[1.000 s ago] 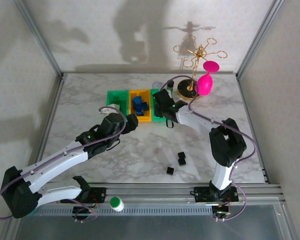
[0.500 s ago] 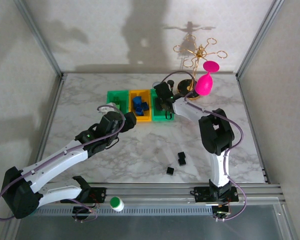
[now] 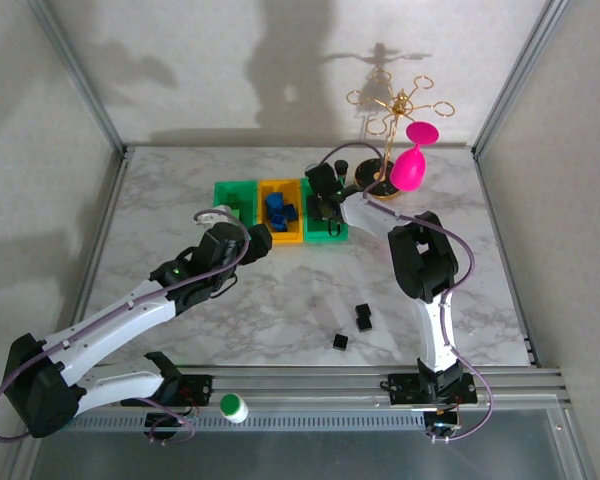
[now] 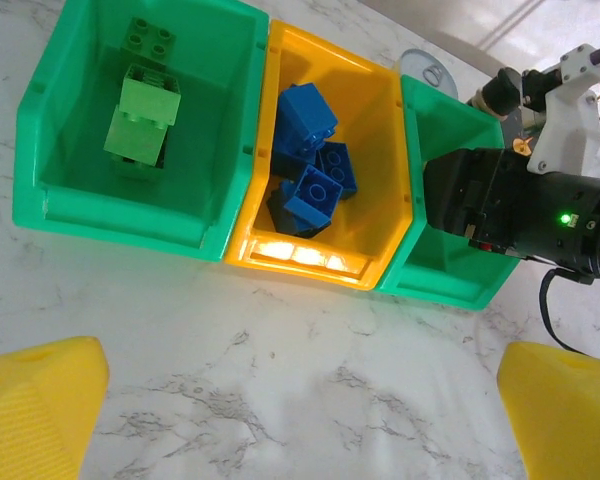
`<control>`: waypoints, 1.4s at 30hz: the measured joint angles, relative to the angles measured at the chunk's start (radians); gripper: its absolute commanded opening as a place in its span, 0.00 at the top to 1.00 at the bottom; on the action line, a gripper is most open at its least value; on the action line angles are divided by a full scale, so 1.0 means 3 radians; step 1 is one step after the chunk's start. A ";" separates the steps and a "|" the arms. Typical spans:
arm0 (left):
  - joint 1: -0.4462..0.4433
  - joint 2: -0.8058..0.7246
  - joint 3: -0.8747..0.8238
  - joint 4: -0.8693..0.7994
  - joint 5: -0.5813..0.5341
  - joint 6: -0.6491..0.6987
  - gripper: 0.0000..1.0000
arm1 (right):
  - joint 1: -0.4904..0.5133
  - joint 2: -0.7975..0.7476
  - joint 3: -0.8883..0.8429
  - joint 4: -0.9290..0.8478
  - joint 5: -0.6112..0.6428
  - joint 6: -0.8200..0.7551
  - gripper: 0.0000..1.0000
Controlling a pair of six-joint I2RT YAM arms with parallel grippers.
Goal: Sort the legos into containers by color
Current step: Place the lego in the container, then pick up the lego from the bottom-center of the table.
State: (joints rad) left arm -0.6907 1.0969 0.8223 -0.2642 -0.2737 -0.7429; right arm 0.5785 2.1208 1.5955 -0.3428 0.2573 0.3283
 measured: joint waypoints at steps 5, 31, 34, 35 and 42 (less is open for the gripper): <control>0.0000 0.0000 0.0001 0.0000 0.0023 0.0000 0.01 | -0.0010 0.0024 0.0034 -0.0003 -0.0014 -0.0005 0.50; -0.0056 -0.0053 -0.0050 0.0004 0.0141 0.0003 0.00 | -0.0022 -0.1432 -0.0930 0.0123 -0.0239 0.0168 0.47; -0.0118 -0.0080 -0.0104 0.0011 0.0164 -0.0029 0.00 | -0.0010 -0.1755 -0.1394 0.0130 -0.0253 0.0295 0.47; -0.0145 -0.0083 -0.0122 0.0018 0.0173 -0.0042 0.00 | -0.0005 -0.1857 -0.1545 0.0117 -0.0252 0.0351 0.47; -0.0444 -0.0140 -0.0379 0.0099 0.0238 -0.0212 0.01 | 0.0192 -0.2504 -0.2407 -0.0270 -0.0159 0.0855 0.43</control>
State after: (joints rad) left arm -0.8238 1.0550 0.7086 -0.2344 -0.2024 -0.8066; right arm 0.6361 1.3697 0.8734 -0.4236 0.2096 0.5846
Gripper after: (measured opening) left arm 0.996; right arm 0.567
